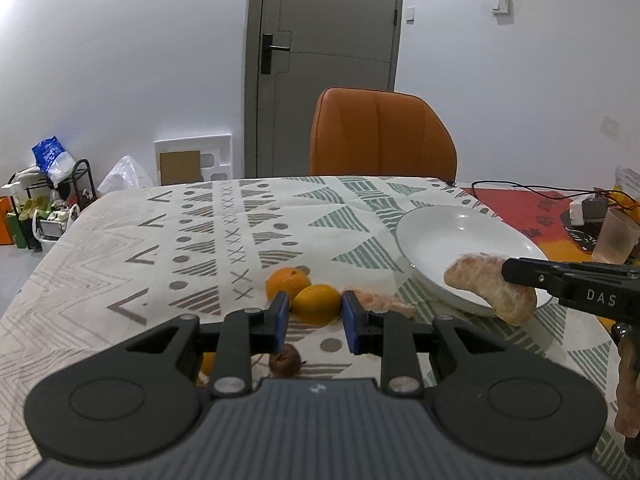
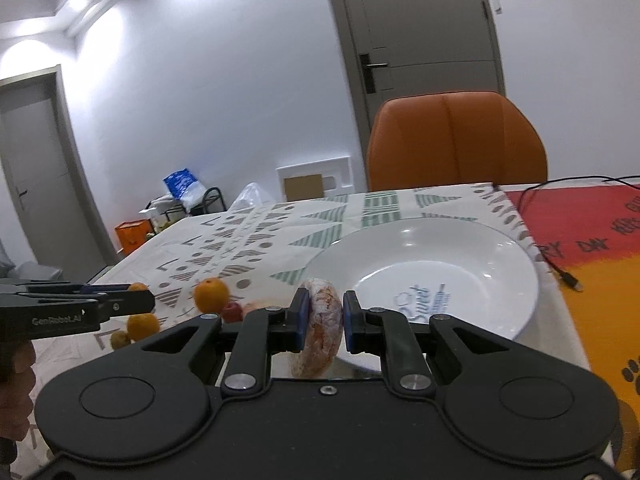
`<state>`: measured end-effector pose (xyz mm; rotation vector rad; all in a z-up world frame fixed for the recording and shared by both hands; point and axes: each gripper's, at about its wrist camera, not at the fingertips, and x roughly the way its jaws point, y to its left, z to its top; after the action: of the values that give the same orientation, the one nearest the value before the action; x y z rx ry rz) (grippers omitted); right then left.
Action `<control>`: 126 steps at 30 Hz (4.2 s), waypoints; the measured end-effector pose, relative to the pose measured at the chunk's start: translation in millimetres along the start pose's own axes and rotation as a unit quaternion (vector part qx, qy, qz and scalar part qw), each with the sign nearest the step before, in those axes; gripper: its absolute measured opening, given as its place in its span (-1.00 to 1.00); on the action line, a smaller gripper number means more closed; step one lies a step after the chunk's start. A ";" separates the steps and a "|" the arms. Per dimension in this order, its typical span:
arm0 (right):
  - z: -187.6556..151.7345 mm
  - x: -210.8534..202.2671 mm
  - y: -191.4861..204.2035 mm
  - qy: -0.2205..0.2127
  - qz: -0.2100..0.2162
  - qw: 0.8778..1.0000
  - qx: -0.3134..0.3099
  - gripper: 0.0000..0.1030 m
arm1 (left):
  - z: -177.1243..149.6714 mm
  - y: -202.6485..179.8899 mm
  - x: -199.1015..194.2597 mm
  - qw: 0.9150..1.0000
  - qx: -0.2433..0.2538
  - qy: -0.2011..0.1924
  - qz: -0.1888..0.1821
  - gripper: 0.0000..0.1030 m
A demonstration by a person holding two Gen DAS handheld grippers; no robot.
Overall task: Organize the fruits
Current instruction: 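Carry the mandarin and pomelo segment into the white plate and open both tools, then withdraw both tools from the plate back toward the fruit pile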
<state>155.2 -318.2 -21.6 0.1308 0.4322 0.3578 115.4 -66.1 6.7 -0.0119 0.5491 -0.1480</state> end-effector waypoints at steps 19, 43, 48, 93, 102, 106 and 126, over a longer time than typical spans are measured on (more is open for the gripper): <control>2.8 3.1 -45.7 -0.028 -0.054 0.997 0.037 -0.52 | 16.1 -30.5 18.4 1.000 0.029 -0.003 -0.010 -0.48; -8.3 -31.8 -65.3 -0.046 -0.105 0.992 0.044 0.58 | 29.4 -83.5 58.4 0.996 0.062 0.003 -0.063 -0.47; -7.5 -39.2 -72.8 -0.049 -0.121 0.991 0.039 0.87 | 31.0 -94.5 68.9 0.996 0.063 0.012 -0.069 -0.47; -8.2 -48.5 -74.1 -0.054 -0.098 0.994 -0.020 1.00 | 14.0 -23.9 30.0 1.000 0.004 0.016 0.022 0.38; -6.6 -39.7 -41.2 -0.043 -0.067 0.996 -0.032 1.00 | 0.7 10.3 10.7 0.999 -0.024 0.015 0.043 0.50; -7.3 -35.8 -29.1 -0.037 -0.054 0.997 -0.032 1.00 | -2.9 24.2 1.7 0.998 -0.034 0.011 0.051 0.55; -18.8 -14.5 24.3 0.002 0.008 0.999 -0.052 1.00 | -31.3 61.4 -20.7 0.996 -0.060 0.016 0.059 0.62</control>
<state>127.2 -300.0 -28.1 0.0316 0.4166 0.3956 90.2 -1.5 -12.4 -0.0940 0.5890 -0.0002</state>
